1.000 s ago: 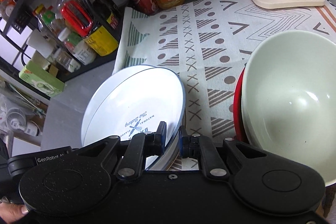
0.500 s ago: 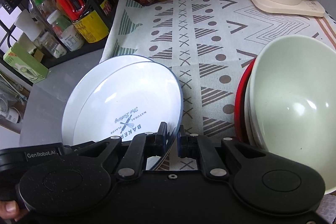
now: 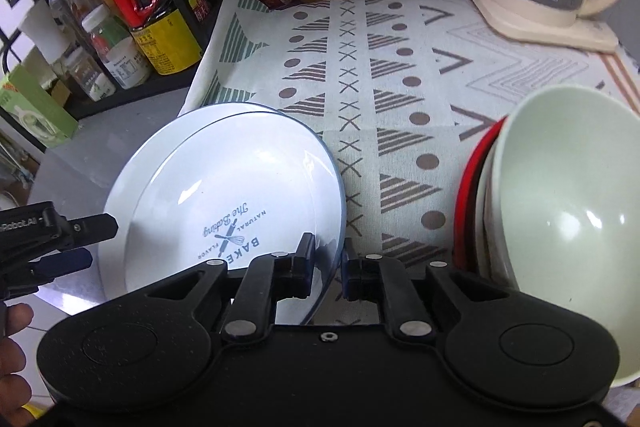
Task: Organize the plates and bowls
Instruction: 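Lower the 'BAKERY' plate onto the stack and open both grippers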
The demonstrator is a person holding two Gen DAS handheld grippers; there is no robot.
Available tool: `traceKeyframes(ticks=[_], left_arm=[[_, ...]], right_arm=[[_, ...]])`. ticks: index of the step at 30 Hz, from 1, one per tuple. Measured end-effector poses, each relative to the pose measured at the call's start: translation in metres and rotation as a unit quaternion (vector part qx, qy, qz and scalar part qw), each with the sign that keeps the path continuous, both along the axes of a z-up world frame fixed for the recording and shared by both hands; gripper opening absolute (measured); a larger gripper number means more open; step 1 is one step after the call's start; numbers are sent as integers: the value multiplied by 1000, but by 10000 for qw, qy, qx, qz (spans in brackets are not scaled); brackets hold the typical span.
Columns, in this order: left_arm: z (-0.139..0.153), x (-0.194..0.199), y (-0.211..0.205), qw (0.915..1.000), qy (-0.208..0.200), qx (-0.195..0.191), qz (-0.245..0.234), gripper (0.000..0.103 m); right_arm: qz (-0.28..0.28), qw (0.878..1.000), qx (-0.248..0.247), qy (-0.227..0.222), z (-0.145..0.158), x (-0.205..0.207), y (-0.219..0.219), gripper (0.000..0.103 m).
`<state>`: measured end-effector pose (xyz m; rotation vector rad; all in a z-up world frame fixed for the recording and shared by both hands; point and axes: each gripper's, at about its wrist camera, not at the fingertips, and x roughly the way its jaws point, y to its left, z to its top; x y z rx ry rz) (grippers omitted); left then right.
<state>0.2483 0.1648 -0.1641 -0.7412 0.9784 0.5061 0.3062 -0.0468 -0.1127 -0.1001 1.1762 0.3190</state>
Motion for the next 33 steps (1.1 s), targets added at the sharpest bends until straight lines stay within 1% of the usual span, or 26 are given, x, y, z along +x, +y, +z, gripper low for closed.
traceKeyframes(ticks=[5,8,11,16,18,22,26,29,30,32,33], left_arm=[[-7,1,-4,10000,24,-3,-82,59],[-10,3,-3,10000,32,-21,-4,58],[-9,3,-4,10000,-3,58,-53,54],[-7,0,-1,9998,-209,-26,-27,34],[-6,0,0,9997,-217,-70,16,33],[-4,-1,-1,9997,-219,-2,81,29],[-5,-2,2,9997,-233,-40,76,28],[-5,-1,3,9998,-157,-53,75,28],[-3,-1,2,9999,-124,-11,79,31],[1,-2,0,9999,-63,86,46,32],[3,-2,-1,9999,-69,110,14,34]], right_arm=[[14,10000,-30,34,-3,2,3,15],[32,10000,-40,56,-6,4,4,15],[55,9999,-57,103,-9,5,7,17],[140,9998,-106,106,-14,7,9,20],[136,9998,-89,139,-15,8,10,21],[191,9996,-82,186,-16,9,12,26],[159,9995,30,279,-17,12,11,28],[132,9993,96,336,-18,13,9,29],[109,9992,134,366,-17,14,8,30],[51,9986,334,399,-13,15,2,33],[34,9982,447,394,-9,15,-1,38]])
